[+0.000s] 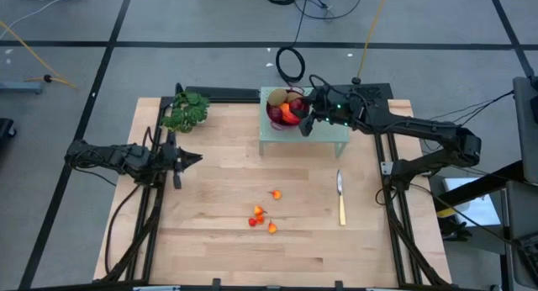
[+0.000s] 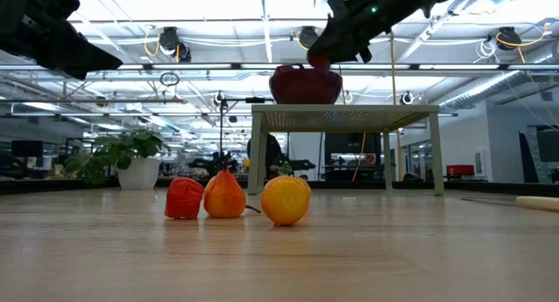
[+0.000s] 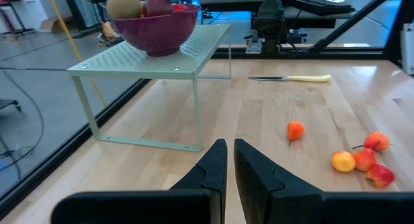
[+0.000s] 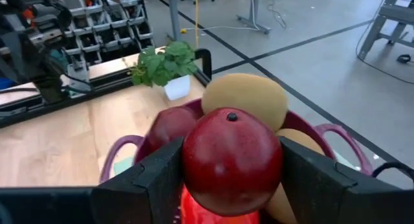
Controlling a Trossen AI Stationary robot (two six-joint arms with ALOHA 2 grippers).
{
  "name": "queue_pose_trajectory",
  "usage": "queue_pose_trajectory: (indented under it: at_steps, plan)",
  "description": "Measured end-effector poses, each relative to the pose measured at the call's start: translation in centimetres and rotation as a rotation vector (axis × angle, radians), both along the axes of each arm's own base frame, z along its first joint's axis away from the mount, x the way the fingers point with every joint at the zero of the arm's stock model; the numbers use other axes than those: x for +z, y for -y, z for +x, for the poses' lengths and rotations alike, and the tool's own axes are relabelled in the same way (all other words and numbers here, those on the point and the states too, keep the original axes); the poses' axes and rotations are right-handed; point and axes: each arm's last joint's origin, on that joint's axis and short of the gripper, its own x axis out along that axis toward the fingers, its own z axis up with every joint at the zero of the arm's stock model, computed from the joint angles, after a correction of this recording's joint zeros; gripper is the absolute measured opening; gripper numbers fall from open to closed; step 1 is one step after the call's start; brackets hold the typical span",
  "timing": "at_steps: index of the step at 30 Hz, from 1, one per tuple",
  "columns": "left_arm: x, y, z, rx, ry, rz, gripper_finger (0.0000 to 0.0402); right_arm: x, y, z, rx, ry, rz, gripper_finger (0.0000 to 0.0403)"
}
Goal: Pick & Place Fruit
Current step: Put the pomegranate into the dark red colander on the shelf, then put the pear into the dark red colander on the shelf
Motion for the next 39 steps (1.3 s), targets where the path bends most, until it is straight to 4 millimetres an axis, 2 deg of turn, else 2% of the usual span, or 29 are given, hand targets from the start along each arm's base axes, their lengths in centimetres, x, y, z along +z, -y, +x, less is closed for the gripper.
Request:
queue_pose_trajectory:
  at_steps: [7, 16, 39]
  plan:
    - [0.0, -0.1, 0.0, 0.047, 0.003, 0.01, 0.0033, 0.1, 0.0, 0.1, 0.001, 0.016, -0.005, 0.0225]
    - [0.0, -0.2, 0.0, 0.057, 0.006, 0.008, 0.0033, -1.0, 0.8, 1.9, -0.004, 0.055, -0.013, 0.023]
    - [0.0, -0.2, 0.0, 0.056, 0.005, 0.013, 0.0033, -0.6, 1.3, 1.8, -0.021, 0.099, -0.032, 0.0242]
